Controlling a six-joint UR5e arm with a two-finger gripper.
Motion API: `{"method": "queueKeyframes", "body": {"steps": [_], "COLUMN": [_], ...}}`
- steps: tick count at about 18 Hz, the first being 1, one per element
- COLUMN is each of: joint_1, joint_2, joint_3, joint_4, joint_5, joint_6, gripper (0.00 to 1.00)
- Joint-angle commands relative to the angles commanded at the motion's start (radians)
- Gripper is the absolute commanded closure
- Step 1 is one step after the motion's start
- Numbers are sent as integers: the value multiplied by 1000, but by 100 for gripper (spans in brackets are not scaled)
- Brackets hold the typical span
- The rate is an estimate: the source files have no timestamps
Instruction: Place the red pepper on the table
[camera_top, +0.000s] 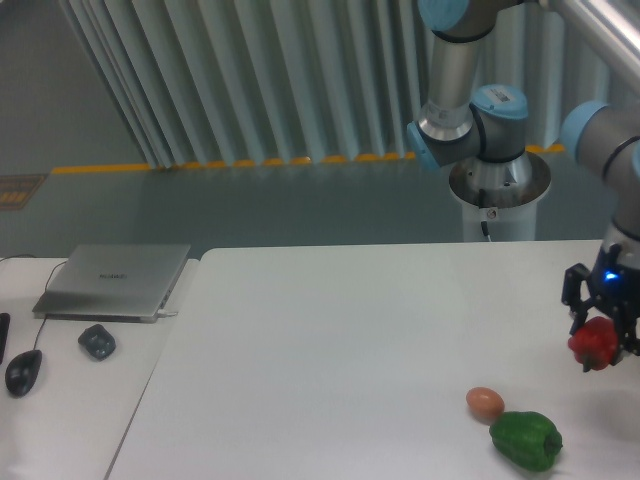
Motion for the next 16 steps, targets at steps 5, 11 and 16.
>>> {"method": "queueKeyframes", "body": {"steps": [5,11,16], "joint_1": [-68,-121,-137], "joint_2": [-23,-46,-72], "joint_3": [-35,-78,-78], "joint_4": [83,112,112], "joint_5": [31,28,26], "joint_6": [-71,-121,-138], "gripper": [65,65,64]}}
